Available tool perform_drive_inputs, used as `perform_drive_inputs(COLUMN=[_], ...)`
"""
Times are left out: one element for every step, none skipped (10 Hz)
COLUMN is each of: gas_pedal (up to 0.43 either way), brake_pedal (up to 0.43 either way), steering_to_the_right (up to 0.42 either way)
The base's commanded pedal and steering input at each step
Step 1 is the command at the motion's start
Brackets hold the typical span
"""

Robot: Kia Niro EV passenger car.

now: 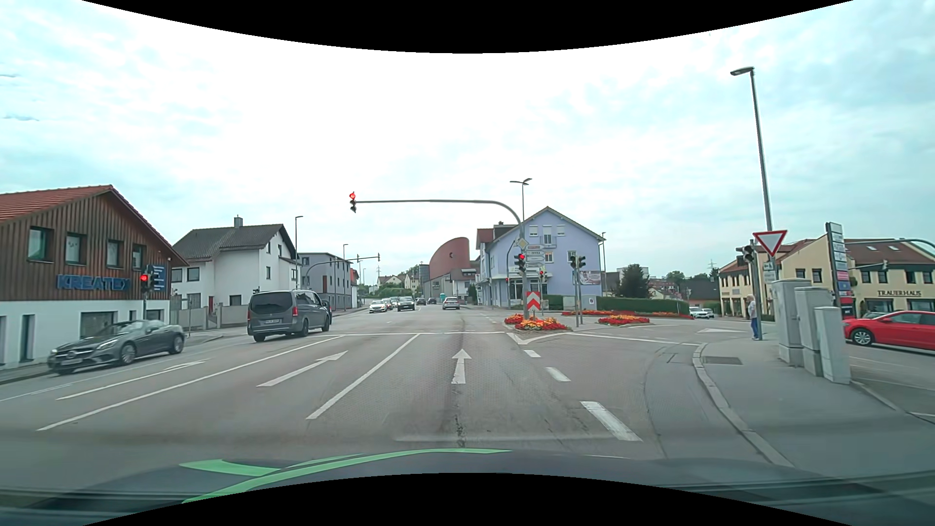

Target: Follow the waypoints while adhering to traffic rules and regulations

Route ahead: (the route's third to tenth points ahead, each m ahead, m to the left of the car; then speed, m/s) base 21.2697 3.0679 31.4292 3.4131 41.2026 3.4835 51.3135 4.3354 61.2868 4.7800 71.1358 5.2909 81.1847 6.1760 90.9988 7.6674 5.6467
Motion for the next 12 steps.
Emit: perform_drive_inputs(gas_pedal=[0.0,0.0,0.0,0.0,0.0,0.0,0.0,0.0,0.0,0.0,0.0,0.0], brake_pedal=[0.165,0.165,0.171,0.171,0.177,0.177,0.177,0.183,0.177,0.183,0.183,0.183], steering_to_the_right=[0.004,0.004,0.004,0.004,0.004,0.004,0.004,0.004,0.004,0.004,0.004,0.004])
